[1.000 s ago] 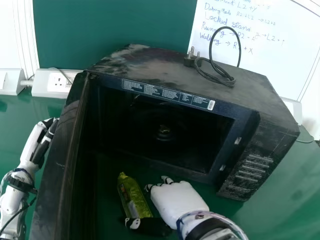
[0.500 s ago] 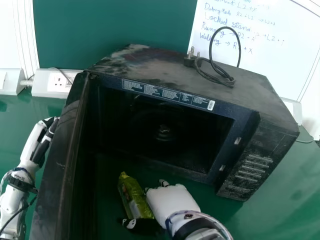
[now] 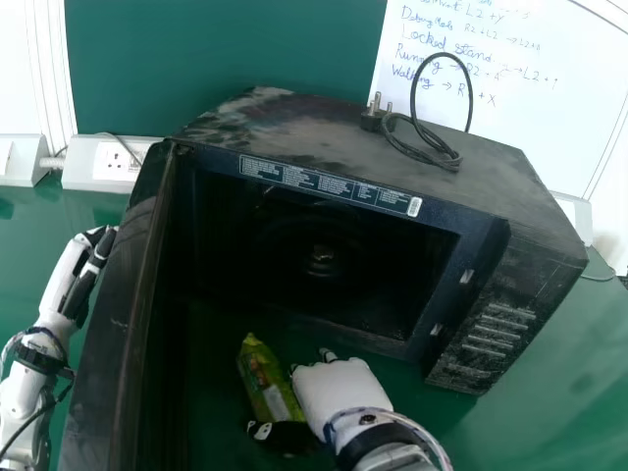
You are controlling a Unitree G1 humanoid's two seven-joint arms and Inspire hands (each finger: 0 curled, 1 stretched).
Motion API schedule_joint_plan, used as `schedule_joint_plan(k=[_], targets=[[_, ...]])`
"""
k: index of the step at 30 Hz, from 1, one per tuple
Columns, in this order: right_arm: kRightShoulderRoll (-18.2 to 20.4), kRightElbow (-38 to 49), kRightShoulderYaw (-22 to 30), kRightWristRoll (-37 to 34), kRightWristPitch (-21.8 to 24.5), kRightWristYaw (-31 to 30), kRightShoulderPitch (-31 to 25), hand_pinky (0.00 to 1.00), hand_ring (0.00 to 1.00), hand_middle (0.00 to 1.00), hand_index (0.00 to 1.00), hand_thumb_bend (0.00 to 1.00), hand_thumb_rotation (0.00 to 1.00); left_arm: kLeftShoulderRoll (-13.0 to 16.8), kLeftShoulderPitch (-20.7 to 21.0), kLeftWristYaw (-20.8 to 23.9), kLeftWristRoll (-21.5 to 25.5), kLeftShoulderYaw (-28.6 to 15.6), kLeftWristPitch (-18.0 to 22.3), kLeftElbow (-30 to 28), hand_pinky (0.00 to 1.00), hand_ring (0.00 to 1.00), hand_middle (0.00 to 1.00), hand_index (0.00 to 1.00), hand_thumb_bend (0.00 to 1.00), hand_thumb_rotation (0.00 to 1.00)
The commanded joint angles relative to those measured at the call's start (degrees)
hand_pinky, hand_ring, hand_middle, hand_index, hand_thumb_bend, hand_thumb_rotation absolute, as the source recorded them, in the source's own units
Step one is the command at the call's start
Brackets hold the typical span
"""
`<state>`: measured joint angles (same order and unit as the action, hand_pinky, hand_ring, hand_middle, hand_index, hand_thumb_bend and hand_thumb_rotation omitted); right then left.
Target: Put biscuit inside oven
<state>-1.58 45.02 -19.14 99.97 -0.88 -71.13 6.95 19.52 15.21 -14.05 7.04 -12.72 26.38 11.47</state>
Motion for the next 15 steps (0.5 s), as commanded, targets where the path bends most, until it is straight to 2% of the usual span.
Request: schedule_joint_plan(k=[1, 3, 5, 11, 15], targets=[[1.06, -1.69, -0.72, 1.5, 0.42, 1.37, -1.32, 0.46, 0.61, 0.71, 0.83, 0.88, 0.62, -0.36, -0.7, 0.42, -0.22, 0.32, -0.82, -0.9, 0.3, 0.35, 0.45, 0.48, 0.51, 0.05], [1.48, -2.96, -1.05, 2.69, 0.81, 1.82, -1.43, 0.46, 0.61, 0.69, 0.84, 0.88, 0.61, -0.5, -0.77, 0.39, -0.12, 0.36, -1.01, -1.22, 0.3, 0.35, 0.45, 0.48, 0.51, 0.05], [1.77, -3.77, -1.11, 3.15, 0.91, 1.86, -1.34, 0.5, 0.66, 0.73, 0.84, 0.86, 0.61, -0.51, -0.83, 0.44, -0.32, 0.39, -1.08, -1.44, 0.3, 0.35, 0.45, 0.48, 0.51, 0.05], [1.72, -5.08, -1.24, 3.44, 1.37, 3.8, -1.68, 0.49, 0.63, 0.71, 0.83, 0.87, 0.59, -0.52, -1.05, 0.68, -0.83, 0.44, -1.67, -2.44, 0.3, 0.35, 0.45, 0.48, 0.51, 0.05], [2.17, -5.99, -1.43, 4.16, 2.21, 4.75, -2.0, 0.51, 0.66, 0.73, 0.84, 0.87, 0.59, -0.57, -1.25, 1.2, -1.48, 0.46, -2.29, -3.12, 0.3, 0.35, 0.45, 0.48, 0.51, 0.05]])
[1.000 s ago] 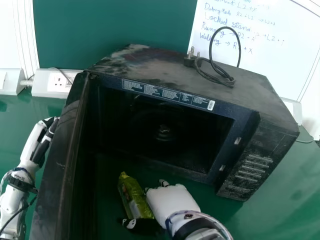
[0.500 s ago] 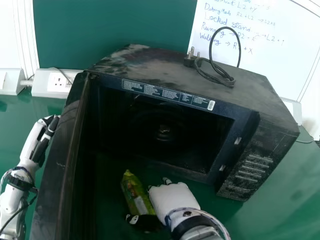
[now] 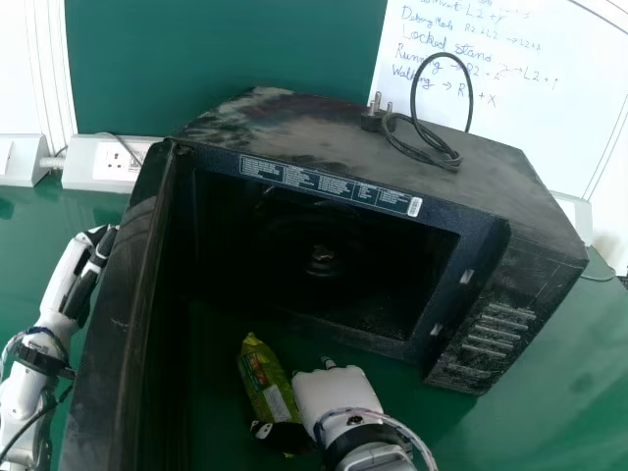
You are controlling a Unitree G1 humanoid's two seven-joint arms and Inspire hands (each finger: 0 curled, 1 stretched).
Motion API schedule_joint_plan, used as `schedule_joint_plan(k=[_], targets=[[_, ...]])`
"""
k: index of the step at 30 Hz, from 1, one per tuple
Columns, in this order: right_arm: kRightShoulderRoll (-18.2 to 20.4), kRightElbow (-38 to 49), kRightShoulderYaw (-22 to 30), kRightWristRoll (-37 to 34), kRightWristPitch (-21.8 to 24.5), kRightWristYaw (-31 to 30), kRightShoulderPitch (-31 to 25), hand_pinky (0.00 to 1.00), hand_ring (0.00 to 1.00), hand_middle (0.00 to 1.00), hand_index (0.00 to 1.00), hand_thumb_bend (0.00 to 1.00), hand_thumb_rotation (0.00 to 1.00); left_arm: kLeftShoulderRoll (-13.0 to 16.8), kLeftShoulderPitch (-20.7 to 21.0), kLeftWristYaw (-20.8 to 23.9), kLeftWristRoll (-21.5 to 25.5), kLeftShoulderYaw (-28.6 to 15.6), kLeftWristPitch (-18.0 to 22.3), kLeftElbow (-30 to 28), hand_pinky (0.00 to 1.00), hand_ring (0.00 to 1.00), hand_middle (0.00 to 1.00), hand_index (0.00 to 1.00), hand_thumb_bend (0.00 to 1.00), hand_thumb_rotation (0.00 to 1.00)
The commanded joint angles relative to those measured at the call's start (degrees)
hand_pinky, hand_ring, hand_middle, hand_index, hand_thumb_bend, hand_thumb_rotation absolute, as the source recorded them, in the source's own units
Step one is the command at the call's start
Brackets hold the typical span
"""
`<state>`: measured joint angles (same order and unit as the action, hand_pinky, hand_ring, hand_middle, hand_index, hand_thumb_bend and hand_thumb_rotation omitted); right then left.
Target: Put biscuit inside oven
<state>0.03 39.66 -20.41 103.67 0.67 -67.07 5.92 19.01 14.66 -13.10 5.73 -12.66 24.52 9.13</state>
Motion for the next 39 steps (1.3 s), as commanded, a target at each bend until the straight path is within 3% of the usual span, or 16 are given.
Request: schedule_joint_plan(k=[1, 16, 29, 33, 39], targets=[[0.53, -0.85, -0.3, 0.76, 0.78, 1.18, -1.1, 0.51, 0.66, 0.73, 0.84, 0.87, 0.59, -0.12, -0.72, 0.33, -0.24, 0.38, -0.53, -0.89, 0.3, 0.35, 0.45, 0.48, 0.51, 0.05], [0.3, -5.86, -2.92, 4.33, 3.64, 11.09, -4.35, 0.58, 0.72, 0.76, 0.82, 0.89, 0.56, -0.31, -0.87, -0.18, 0.31, 0.31, -0.6, -1.39, 0.3, 0.35, 0.45, 0.48, 0.51, 0.05], [-0.73, -9.92, -4.45, 6.9, 5.63, 15.61, -4.53, 0.57, 0.7, 0.77, 0.81, 0.89, 0.6, -0.29, -0.93, -0.04, 0.2, 0.19, -1.18, -1.71, 0.3, 0.36, 0.45, 0.48, 0.51, 0.05], [-1.81, -11.97, -6.44, 9.33, 6.28, 16.66, -4.26, 0.51, 0.67, 0.75, 0.81, 0.91, 0.65, -0.19, -0.87, -0.34, 0.34, 0.21, -0.94, -1.58, 0.3, 0.36, 0.45, 0.48, 0.51, 0.05], [-0.67, -13.6, -6.96, 9.31, 7.98, 15.55, -4.04, 0.57, 0.69, 0.76, 0.81, 0.89, 0.63, -0.31, -0.97, -0.18, 0.22, 0.26, -1.0, -2.05, 0.3, 0.35, 0.45, 0.48, 0.51, 0.05]])
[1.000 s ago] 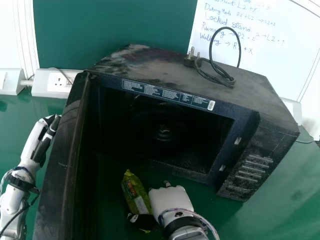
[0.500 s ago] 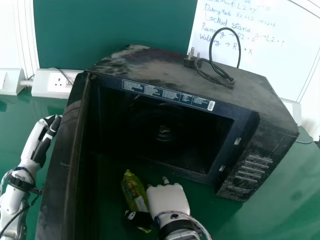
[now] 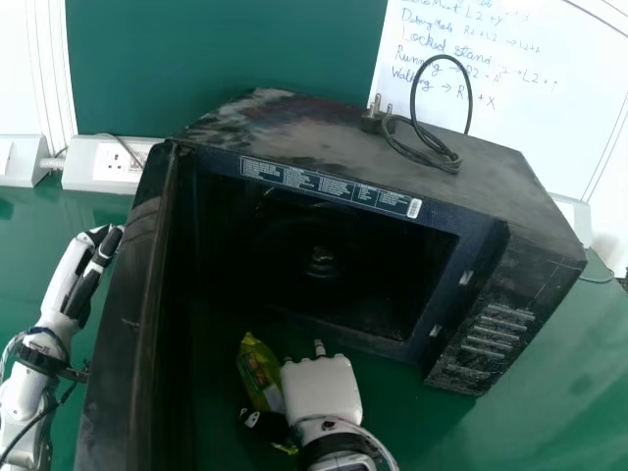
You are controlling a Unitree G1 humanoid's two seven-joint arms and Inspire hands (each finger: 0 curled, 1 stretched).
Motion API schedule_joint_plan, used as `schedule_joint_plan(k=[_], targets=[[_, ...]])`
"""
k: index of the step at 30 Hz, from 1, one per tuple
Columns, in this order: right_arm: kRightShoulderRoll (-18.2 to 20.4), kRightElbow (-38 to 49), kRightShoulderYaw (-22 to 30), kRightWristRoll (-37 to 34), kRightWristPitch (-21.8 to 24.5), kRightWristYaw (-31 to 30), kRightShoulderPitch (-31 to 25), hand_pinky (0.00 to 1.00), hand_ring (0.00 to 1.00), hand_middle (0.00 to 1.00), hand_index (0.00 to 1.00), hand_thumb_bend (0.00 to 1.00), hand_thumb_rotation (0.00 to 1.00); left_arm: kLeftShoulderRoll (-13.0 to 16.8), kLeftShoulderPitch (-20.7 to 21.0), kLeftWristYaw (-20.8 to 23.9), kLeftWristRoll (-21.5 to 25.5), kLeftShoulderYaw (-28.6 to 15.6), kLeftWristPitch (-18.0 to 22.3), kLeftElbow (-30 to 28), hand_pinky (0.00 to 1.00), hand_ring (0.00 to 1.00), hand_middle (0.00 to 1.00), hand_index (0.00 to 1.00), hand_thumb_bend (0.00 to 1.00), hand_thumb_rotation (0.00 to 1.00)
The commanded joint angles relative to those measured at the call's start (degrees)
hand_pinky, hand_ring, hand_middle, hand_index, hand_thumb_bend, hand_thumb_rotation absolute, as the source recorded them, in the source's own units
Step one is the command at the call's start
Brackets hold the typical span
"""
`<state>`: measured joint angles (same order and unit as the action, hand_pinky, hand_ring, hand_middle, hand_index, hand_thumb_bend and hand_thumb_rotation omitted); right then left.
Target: Put biscuit inside oven
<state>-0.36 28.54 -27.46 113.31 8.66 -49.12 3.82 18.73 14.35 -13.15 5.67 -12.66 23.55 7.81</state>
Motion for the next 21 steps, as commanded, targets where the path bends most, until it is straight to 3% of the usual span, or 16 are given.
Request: schedule_joint_plan(k=[1, 10, 12, 13, 15, 17, 21], targets=[[-0.2, -2.64, 0.1, -0.34, 0.1, -2.46, -1.95, 0.58, 0.71, 0.77, 0.81, 0.89, 0.62, -0.01, -0.61, -0.21, 0.32, 0.26, 0.14, -0.61, 0.3, 0.35, 0.45, 0.48, 0.51, 0.05], [-3.44, -1.97, -0.76, -0.31, -2.27, -4.99, -0.55, 0.51, 0.67, 0.74, 0.78, 0.82, 0.6, 0.01, -0.69, 0.08, -0.02, 0.29, -0.46, -1.17, 0.3, 0.35, 0.45, 0.48, 0.51, 0.05], [-3.6, -1.64, -0.71, -0.72, -2.42, -4.17, -0.69, 0.41, 0.53, 0.64, 0.75, 0.78, 0.5, 0.1, -0.61, -0.13, 0.04, 0.29, -0.14, -0.94, 0.3, 0.35, 0.45, 0.48, 0.51, 0.05], [-3.2, -1.38, -0.27, -1.9, -2.09, -3.88, -1.0, 0.36, 0.46, 0.59, 0.73, 0.75, 0.4, 0.09, -0.6, -0.14, 0.09, 0.28, -0.2, -0.96, 0.3, 0.35, 0.45, 0.48, 0.51, 0.05], [-2.08, -1.01, 0.97, -4.42, -1.45, -5.62, -1.14, 0.31, 0.41, 0.52, 0.65, 0.72, 0.24, 0.04, -0.59, -0.1, 0.12, 0.27, -0.27, -0.99, 0.3, 0.35, 0.45, 0.48, 0.51, 0.05], [-2.18, -0.91, 1.69, -5.84, -1.48, -6.08, -1.06, 0.27, 0.34, 0.48, 0.61, 0.6, 0.05, -0.04, -0.66, 0.14, -0.05, 0.31, -0.62, -1.35, 0.3, 0.35, 0.45, 0.48, 0.51, 0.05], [-3.29, -0.56, 2.5, -8.26, -1.48, -3.2, -1.49, 0.2, 0.27, 0.47, 0.61, 0.57, 0.0, 0.0, -0.58, -0.16, 0.17, 0.3, -0.28, -1.08, 0.29, 0.35, 0.45, 0.48, 0.51, 0.05]])
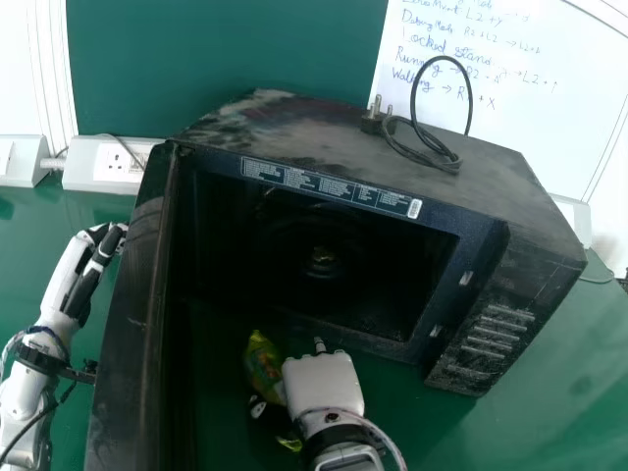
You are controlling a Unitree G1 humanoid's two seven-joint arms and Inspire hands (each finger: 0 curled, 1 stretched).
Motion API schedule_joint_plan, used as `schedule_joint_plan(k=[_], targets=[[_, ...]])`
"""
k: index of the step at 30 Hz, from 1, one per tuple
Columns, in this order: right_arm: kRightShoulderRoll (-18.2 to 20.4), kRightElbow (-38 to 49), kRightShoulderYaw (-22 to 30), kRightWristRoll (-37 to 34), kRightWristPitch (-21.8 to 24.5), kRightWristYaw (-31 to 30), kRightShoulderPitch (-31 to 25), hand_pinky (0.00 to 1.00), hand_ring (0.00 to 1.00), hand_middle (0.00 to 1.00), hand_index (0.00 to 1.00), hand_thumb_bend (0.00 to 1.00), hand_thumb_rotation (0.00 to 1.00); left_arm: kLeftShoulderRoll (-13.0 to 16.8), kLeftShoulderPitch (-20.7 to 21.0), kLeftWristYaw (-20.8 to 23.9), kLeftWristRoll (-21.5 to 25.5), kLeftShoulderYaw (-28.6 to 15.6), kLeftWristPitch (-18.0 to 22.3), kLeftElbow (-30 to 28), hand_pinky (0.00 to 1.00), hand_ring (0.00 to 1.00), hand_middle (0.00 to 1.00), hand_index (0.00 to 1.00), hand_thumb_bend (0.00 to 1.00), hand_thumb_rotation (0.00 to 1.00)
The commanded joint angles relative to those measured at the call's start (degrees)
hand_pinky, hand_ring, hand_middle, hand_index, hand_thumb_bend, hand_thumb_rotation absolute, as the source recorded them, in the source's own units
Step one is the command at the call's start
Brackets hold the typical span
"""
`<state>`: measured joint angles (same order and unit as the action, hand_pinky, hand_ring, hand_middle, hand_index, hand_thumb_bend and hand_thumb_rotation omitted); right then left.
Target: Put biscuit inside oven
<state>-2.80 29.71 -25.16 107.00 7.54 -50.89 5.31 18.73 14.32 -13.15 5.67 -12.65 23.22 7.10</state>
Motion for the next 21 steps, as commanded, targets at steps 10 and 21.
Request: schedule_joint_plan(k=[10, 21], targets=[[-1.06, 0.53, 0.93, -2.43, -0.44, -1.91, -2.39, 0.17, 0.24, 0.47, 0.67, 0.56, 0.0, 0.11, -0.55, 0.03, -0.09, 0.27, -0.23, -0.53, 0.29, 0.35, 0.45, 0.48, 0.51, 0.05], [-0.39, 5.03, 5.96, -7.43, 0.51, -2.76, -0.69, 0.06, 0.13, 0.47, 0.63, 0.57, 0.0, 0.27, -0.57, -0.38, 0.25, 0.09, 0.11, 0.11, 0.3, 0.35, 0.44, 0.48, 0.51, 0.05]])
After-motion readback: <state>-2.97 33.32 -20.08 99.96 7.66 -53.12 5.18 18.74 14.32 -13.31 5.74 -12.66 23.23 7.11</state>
